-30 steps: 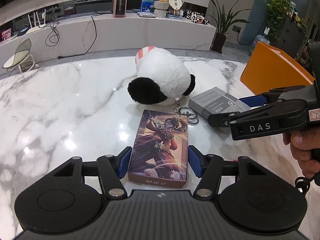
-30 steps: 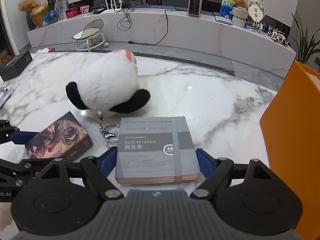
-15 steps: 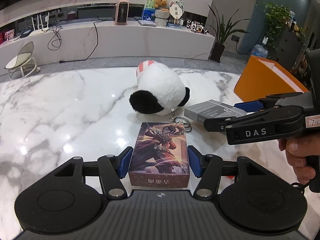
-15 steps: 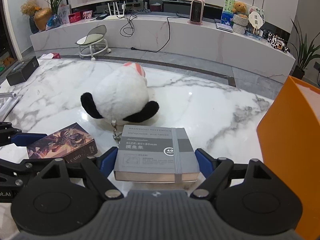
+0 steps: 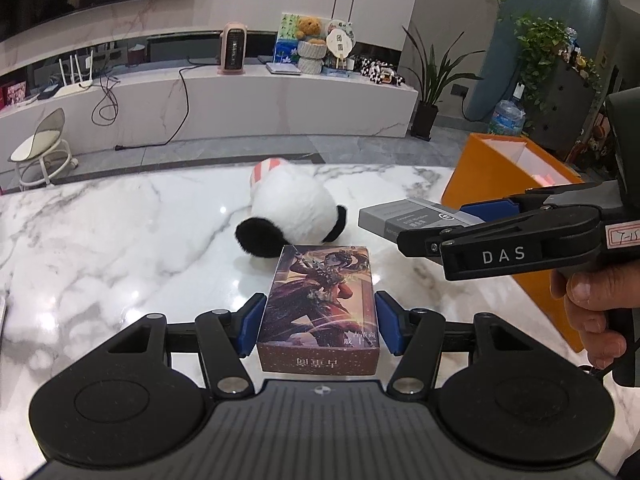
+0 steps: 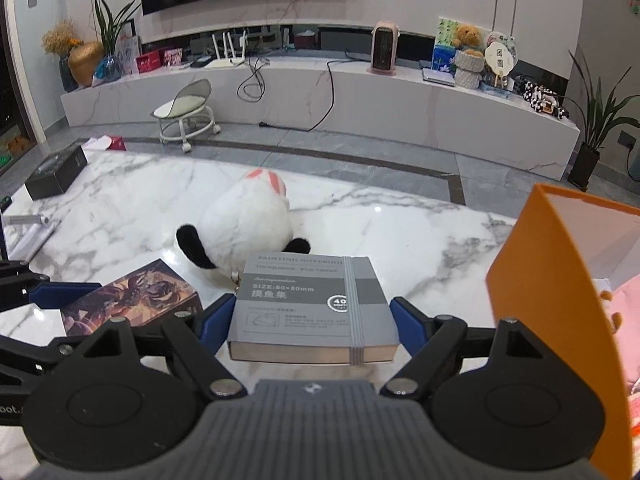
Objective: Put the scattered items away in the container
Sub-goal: 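Lift card box with left tool while right tool carries notebook over orange box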
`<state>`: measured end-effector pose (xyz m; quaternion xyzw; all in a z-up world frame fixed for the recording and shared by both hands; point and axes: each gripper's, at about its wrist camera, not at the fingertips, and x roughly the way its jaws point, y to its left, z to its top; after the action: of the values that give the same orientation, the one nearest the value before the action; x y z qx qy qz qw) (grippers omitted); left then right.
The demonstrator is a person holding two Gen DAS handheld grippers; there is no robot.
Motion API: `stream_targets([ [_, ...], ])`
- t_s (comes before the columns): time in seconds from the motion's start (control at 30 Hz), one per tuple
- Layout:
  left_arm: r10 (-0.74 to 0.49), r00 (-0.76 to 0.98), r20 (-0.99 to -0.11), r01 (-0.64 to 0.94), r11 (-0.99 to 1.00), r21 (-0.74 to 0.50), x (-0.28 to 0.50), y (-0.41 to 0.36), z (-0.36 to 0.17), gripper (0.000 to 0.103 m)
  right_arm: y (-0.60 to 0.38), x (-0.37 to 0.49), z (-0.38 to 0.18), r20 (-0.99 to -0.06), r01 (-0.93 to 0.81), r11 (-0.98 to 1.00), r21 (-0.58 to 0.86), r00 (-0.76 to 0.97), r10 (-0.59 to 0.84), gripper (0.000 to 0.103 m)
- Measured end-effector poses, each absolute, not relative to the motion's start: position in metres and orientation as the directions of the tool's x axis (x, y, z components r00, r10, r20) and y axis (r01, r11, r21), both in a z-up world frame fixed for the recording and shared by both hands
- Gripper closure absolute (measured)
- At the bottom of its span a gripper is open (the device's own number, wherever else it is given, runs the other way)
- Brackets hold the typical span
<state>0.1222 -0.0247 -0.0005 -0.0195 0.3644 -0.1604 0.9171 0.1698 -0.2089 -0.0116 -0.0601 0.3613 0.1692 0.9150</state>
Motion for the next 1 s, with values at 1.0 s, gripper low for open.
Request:
stream_targets([
  [1.0, -0.367, 0.730, -0.576, 0.363, 0.923, -0.128, 0.105, -0.099, 0.051, 0.035, -0.293, 0.129, 0.053, -0.563, -0.239, 0.967, 0.088, 0.789, 0.246, 0.019],
])
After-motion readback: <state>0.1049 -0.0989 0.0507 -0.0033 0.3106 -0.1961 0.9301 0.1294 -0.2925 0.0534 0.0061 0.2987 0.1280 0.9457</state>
